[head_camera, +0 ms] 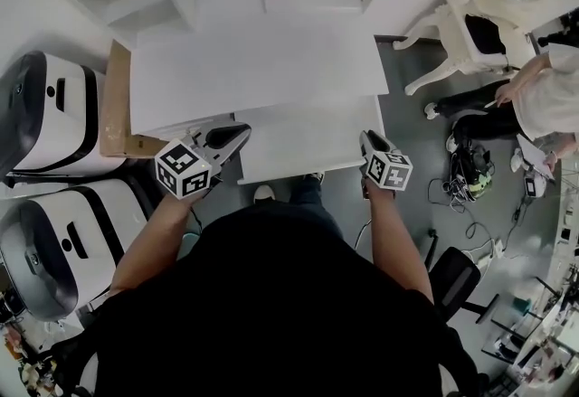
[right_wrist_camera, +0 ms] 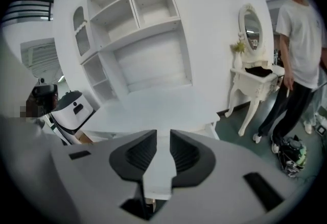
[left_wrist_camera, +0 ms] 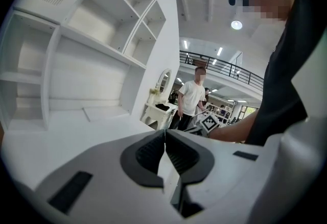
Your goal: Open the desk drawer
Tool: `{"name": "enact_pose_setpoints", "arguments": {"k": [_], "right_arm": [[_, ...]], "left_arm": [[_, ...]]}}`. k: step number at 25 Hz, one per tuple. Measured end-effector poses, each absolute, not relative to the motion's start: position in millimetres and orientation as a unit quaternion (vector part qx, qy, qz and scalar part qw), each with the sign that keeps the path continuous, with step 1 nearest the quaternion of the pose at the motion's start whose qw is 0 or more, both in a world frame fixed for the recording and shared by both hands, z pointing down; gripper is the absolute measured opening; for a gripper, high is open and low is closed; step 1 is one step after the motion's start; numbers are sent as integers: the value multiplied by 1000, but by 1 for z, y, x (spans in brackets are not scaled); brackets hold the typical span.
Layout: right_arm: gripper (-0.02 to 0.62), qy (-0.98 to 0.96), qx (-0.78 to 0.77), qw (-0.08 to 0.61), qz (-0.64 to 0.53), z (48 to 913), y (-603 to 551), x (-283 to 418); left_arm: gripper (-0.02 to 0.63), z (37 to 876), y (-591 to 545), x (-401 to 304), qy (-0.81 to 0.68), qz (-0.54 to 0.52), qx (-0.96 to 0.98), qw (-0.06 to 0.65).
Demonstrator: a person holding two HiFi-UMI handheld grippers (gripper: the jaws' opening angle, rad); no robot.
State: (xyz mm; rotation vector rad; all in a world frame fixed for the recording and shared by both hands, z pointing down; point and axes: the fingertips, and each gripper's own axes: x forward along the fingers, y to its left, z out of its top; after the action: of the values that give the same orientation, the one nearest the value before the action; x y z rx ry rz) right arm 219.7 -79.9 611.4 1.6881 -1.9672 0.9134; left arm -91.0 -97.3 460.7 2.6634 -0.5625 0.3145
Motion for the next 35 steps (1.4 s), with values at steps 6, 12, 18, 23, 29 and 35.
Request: {"name": "enact_pose_setpoints", "arguments": {"k": [6,12,18,23,29,35], "right_arm": [[77,-736,601,157,269,539,-102,207],[72,-758,598,126,228,489,-110,195],[66,-768,593,119,209,468,-110,187],[64,-769,594,117,202,462,-108,185],[64,-768,598,114,198,456,-101,184],[64,-768,599,111,198,457,-95,181]], "left_arm": [[11,452,-100,-92,-204,112,954,189],[11,444,-100,-85,-199,109,957,180],[11,439,-100,-84,-195,108,959,174],[11,437,-100,-85,-194,105,960,171],[11,436,-93,-83,-189,106,962,169],[11,436,-89,-82,-187,106,962,168]]}}
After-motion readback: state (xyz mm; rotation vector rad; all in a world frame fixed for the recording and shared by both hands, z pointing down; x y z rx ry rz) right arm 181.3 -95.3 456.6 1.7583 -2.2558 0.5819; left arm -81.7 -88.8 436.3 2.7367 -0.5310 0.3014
